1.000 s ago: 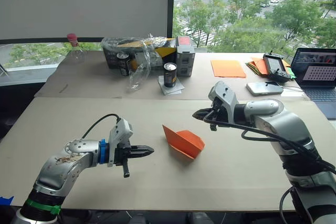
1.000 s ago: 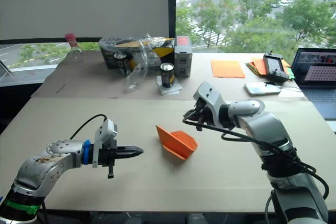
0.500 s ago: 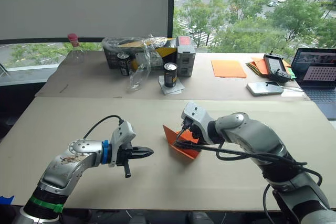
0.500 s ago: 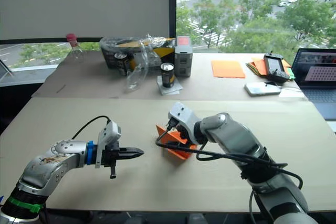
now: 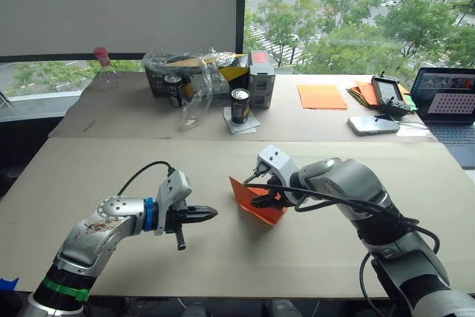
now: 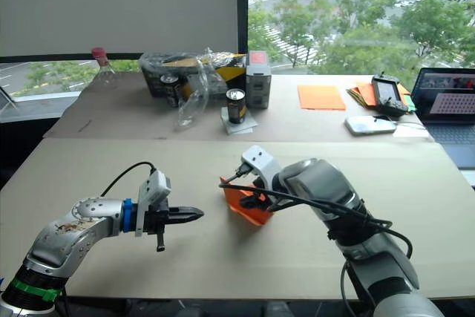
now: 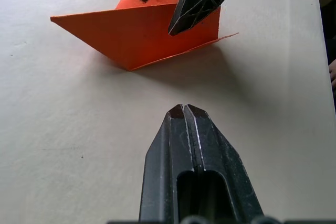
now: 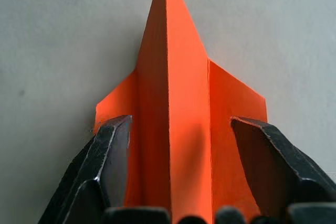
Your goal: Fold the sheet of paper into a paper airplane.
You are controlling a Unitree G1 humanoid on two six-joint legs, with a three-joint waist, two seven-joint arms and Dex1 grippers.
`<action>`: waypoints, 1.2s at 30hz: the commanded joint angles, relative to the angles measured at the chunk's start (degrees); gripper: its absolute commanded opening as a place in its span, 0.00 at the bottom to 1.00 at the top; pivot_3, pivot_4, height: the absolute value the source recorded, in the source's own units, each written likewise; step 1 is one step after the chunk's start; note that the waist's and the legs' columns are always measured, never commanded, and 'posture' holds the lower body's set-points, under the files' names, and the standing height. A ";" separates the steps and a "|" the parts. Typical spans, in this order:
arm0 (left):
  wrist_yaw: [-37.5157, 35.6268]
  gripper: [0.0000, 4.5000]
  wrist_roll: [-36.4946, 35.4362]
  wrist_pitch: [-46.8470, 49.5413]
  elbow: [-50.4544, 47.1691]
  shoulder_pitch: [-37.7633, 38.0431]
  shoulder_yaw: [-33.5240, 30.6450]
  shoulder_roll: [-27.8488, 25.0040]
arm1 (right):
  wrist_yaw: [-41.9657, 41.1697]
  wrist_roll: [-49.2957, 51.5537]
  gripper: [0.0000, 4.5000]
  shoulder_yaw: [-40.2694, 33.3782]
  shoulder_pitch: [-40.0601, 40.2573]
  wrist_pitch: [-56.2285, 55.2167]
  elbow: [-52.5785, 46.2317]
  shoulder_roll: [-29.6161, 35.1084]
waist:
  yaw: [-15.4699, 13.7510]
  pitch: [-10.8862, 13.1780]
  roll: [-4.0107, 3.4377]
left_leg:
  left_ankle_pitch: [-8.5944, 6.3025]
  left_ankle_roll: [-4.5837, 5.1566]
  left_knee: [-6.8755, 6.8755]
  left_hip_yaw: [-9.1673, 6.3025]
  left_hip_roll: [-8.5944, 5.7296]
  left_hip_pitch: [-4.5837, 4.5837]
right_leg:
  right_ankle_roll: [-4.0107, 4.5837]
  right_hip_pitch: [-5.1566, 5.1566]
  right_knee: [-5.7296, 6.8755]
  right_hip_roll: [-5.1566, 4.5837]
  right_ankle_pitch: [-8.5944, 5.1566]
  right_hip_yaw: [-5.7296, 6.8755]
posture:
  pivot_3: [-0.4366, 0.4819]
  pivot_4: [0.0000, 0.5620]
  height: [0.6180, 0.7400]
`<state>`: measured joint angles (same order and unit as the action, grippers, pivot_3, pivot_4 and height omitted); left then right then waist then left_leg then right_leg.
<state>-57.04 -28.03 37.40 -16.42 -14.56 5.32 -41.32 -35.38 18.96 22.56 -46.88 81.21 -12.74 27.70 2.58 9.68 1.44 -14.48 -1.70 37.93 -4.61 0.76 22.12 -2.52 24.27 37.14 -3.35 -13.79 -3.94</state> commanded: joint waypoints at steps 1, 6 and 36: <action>0.17 0.00 -0.04 -1.65 -0.92 0.11 -1.61 -0.05 | 0.56 -0.23 0.40 0.62 -0.13 -2.07 -0.87 0.23 | 0.03 0.00 0.00 | 0.00 0.00 0.00 0.00 0.00 0.00 | 0.00 0.00 0.00 0.00 0.00 0.00 | 0.48 0.27 0.93; -0.12 0.00 0.05 -2.41 -0.27 -0.53 -1.38 0.02 | 0.85 0.12 0.01 -0.25 -0.25 -2.46 -1.52 0.79 | 0.00 0.00 0.00 | 0.00 0.00 0.00 0.00 0.00 0.00 | 0.00 0.00 0.00 0.00 0.00 0.00 | 0.48 0.27 0.93; -0.88 0.00 4.09 -5.16 4.75 -5.52 4.29 4.94 | 12.10 -15.98 0.00 -27.28 -4.17 -41.01 52.99 15.34 | 1.33 0.00 -0.03 | 0.01 0.02 -0.03 0.14 -0.04 -0.01 | 0.02 -0.03 -0.02 -0.03 0.03 -0.15 | 0.48 0.27 0.93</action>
<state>-57.83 -24.06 32.94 -10.23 -19.89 9.97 -36.46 -21.57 4.20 -5.50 -49.82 42.84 40.42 41.67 3.90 9.68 1.41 -14.47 -1.68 37.90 -4.47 0.73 22.11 -2.51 24.23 37.12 -3.38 -13.76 -4.09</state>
